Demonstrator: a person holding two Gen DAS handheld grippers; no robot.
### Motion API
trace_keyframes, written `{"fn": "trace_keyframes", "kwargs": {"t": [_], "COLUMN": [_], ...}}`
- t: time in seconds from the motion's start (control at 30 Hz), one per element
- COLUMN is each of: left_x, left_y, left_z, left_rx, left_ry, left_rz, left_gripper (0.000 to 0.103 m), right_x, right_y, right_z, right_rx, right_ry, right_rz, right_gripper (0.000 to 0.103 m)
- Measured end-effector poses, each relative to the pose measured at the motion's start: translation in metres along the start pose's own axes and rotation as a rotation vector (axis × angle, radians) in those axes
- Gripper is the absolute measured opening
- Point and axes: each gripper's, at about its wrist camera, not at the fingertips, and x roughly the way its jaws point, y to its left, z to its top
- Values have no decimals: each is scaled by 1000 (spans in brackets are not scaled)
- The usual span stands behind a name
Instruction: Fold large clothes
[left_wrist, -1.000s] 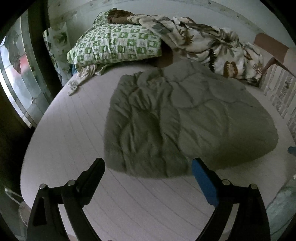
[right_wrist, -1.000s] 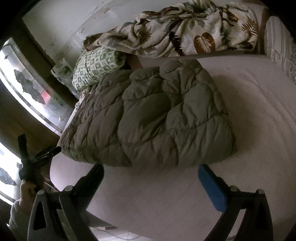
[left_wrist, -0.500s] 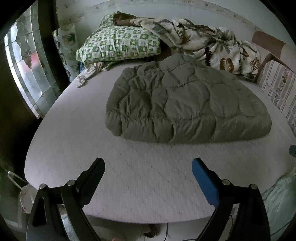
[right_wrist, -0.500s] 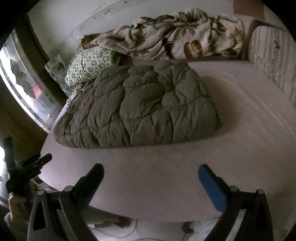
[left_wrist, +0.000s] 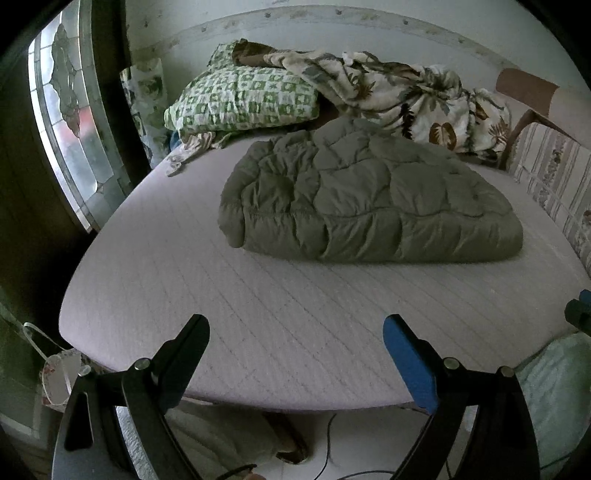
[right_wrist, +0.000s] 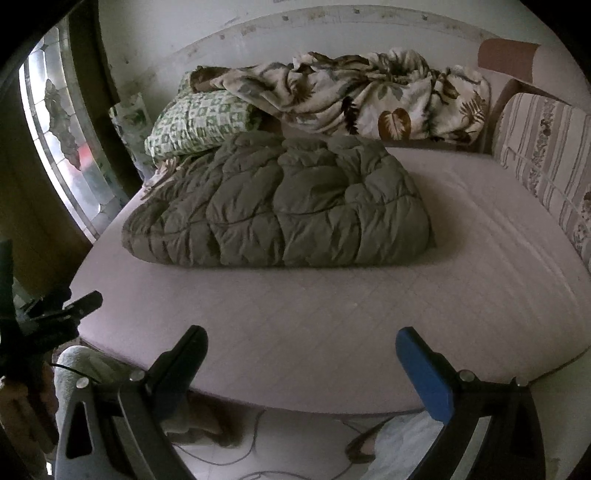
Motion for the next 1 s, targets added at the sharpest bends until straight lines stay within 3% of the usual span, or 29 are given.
{"fn": "trace_keyframes", "kwargs": {"t": [0.73, 1.0], "left_x": [-45, -62], "left_y": [-23, -35], "left_z": [-31, -36], "left_rx": [51, 96], "left_ry": [-30, -68], "left_rz": [-24, -1], "left_gripper": [95, 95], "right_x": [-59, -73], "right_y": [3, 5], "right_z": [-43, -51], "right_rx": [-28, -45], "right_ry": [-72, -83], "right_rz": [-60, -77], "right_gripper": [103, 103]}}
